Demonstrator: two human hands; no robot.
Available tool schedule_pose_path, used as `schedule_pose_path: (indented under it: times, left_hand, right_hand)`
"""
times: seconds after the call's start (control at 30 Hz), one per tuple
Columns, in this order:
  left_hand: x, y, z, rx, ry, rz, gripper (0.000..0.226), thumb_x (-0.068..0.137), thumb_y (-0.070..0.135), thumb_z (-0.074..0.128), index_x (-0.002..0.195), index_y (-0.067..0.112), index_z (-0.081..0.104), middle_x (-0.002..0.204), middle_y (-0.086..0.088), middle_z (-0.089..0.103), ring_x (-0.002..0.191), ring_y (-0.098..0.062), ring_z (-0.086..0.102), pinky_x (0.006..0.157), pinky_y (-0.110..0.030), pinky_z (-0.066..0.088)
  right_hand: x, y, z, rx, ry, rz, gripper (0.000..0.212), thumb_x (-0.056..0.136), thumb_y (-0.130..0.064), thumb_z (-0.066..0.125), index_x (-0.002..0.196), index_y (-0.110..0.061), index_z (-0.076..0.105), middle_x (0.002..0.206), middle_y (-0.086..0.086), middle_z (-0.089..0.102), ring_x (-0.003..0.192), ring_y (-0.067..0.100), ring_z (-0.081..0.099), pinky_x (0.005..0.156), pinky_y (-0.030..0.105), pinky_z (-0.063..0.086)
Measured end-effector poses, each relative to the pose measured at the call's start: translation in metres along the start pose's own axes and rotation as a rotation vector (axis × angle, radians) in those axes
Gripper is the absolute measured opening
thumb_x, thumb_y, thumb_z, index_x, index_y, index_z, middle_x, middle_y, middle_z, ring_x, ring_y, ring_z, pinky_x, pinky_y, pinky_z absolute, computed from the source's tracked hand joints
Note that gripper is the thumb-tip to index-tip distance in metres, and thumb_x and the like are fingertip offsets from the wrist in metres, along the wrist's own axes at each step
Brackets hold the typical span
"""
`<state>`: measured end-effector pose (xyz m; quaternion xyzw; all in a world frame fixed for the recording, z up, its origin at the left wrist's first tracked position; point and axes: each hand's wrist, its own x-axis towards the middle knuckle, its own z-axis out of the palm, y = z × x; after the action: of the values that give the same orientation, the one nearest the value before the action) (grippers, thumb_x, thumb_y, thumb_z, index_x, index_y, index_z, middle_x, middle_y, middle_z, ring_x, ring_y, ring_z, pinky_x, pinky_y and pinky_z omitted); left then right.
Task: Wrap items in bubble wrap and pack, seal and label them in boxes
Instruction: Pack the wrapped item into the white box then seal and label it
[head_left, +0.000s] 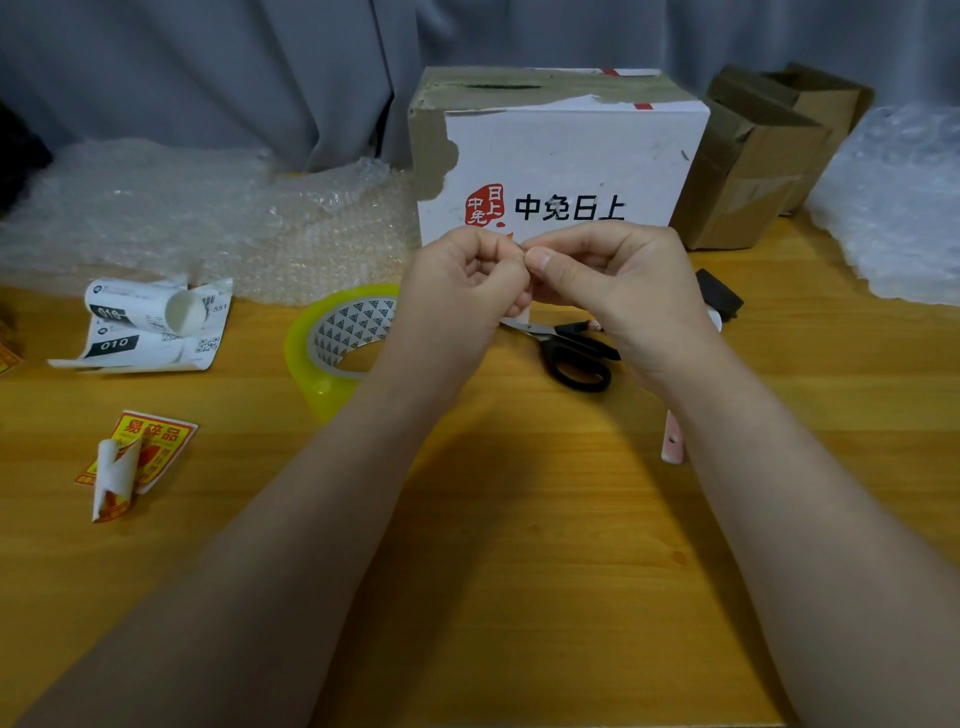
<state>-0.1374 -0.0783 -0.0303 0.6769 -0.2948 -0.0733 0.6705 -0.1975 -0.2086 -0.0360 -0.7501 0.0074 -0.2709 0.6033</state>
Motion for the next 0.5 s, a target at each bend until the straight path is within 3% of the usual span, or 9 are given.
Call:
schedule_pose_path:
  times: [0.3, 0.5]
  left_hand:
    - [0.0006, -0.0022, 0.0003, 0.056, 0.0, 0.028, 0.019, 0.087, -0.003, 0.053, 0.076, 0.011, 0.059, 0.068, -0.006, 0.06, 0.067, -0.018, 0.055, 0.067, -0.028, 0.05]
    - [0.0007, -0.0036, 0.0017, 0.157, 0.008, 0.071, 0.005, 0.082, 0.005, 0.059, 0.079, 0.008, 0.061, 0.075, -0.027, 0.062, 0.071, -0.041, 0.057, 0.07, -0.046, 0.052]
  right_hand:
    - [-0.0018, -0.0039, 0.0012, -0.005, 0.009, 0.002, 0.01, 0.088, -0.001, 0.063, 0.089, -0.006, 0.072, 0.086, 0.008, 0.074, 0.083, 0.023, 0.072, 0.079, 0.031, 0.058]
    - [-0.0025, -0.0045, 0.005, -0.115, 0.07, -0.013, 0.011, 0.086, 0.0, 0.065, 0.082, -0.009, 0.07, 0.08, 0.005, 0.071, 0.077, 0.02, 0.071, 0.073, 0.032, 0.06]
